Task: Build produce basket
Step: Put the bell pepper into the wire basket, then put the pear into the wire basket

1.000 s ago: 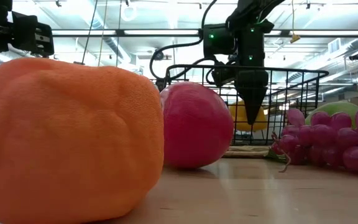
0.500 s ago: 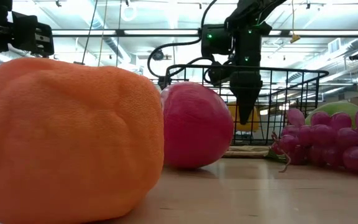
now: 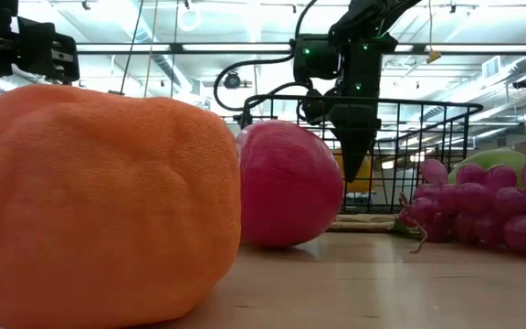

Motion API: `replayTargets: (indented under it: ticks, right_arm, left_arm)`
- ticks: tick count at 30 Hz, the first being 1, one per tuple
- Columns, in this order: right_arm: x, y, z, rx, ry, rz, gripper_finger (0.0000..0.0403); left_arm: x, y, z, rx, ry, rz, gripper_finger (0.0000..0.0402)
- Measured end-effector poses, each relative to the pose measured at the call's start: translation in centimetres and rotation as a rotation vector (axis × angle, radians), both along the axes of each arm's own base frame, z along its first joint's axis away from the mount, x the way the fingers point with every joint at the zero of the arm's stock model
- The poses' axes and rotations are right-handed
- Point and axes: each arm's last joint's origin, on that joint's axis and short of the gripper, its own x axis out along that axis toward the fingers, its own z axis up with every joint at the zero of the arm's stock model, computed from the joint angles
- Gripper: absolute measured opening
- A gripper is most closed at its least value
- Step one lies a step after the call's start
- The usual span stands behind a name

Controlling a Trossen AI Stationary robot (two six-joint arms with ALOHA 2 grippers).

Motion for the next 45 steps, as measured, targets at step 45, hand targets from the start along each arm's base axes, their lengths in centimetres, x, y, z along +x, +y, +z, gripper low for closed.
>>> replayTargets:
  ticks: [45]
  right_arm:
    - [1.8, 0.9, 8.3, -0.053, -0.077, 0.009, 0.0396]
  left_arm:
    - [0.0, 0.0, 0.0, 0.0, 0.0, 0.0, 0.0172]
